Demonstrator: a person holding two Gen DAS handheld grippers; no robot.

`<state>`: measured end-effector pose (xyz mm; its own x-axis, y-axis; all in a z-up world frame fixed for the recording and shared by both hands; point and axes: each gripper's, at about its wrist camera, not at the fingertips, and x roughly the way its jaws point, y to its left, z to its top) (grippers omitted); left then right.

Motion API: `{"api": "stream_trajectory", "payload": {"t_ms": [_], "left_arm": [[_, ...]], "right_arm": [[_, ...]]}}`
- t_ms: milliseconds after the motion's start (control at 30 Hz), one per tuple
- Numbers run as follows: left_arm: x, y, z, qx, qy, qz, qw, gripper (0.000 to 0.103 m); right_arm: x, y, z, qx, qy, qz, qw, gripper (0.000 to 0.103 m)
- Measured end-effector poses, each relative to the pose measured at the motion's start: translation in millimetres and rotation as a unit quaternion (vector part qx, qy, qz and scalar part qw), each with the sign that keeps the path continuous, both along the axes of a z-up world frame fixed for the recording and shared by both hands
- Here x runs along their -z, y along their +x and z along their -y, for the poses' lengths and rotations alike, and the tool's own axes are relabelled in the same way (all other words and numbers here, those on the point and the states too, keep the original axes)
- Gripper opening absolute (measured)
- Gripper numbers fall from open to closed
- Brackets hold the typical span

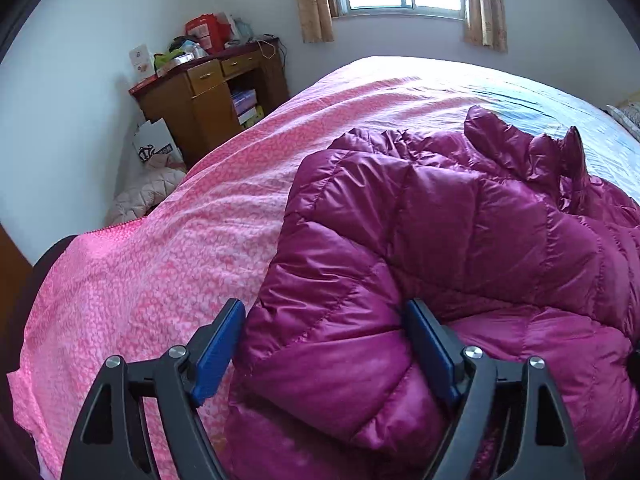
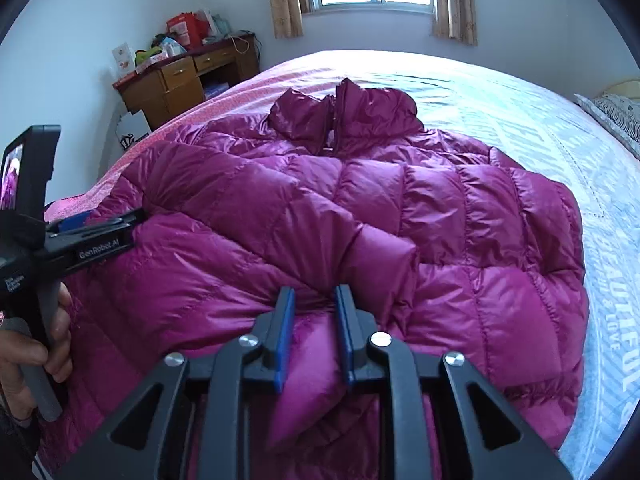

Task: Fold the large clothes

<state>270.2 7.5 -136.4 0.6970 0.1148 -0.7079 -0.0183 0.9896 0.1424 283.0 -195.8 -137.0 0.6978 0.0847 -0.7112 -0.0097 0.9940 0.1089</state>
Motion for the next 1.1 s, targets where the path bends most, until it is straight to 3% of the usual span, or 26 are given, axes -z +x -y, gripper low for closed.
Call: {"api": "stream_trajectory", "payload": {"t_ms": [233,400,500,567,633,767,867,967,1100], "left_arm": [[3,0,15,-0.008,0.047,0.011,0.9988,0.084],[3,1,12,-0.006,0.034,0.008,0.9994,0.084],[3,1,9,-0.005,0.024,0.005,0.9997,0.085],[3,1,10,-0.005,0.024,0.006,0.9997,0.085],[4,1,9,-0.005,0.022,0.004,0.9997,0.085],[3,0,6,-0.005,0.010,0.002,0.9999,0.085],[2,-1,4,-0.005,0.007,0.003,1.0000,0.085],[2,-3,0,-0.005,-0.004,0.002,1.0000,0.085],[3,-3,-11,-0.003,-0.050,-0.005,0.9987,0.085]], "right_arm": [[1,-4,-7,0.004,-0.027,0.013,1.000,0.023],[-1,-9,-11,0.006,-0.032,0.002,0.999,0.023],[-2,-16,-11,-0.005,-0.018,-0.001,1.000,0.034],[-7,-18,-11,-0.015,0.003,-0.012,1.000,0.057],[-19,-22,-11,-0.014,0.018,-0.021,1.000,0.070],[-59,-26,-3,-0.010,0.007,0.004,1.000,0.071],[-91,-10,13,-0.003,0.006,0.001,1.000,0.071],[-121,22,36,0.015,0.042,0.001,0.999,0.071],[-128,81,67,0.067,0.108,-0.018,0.992,0.071]]}}
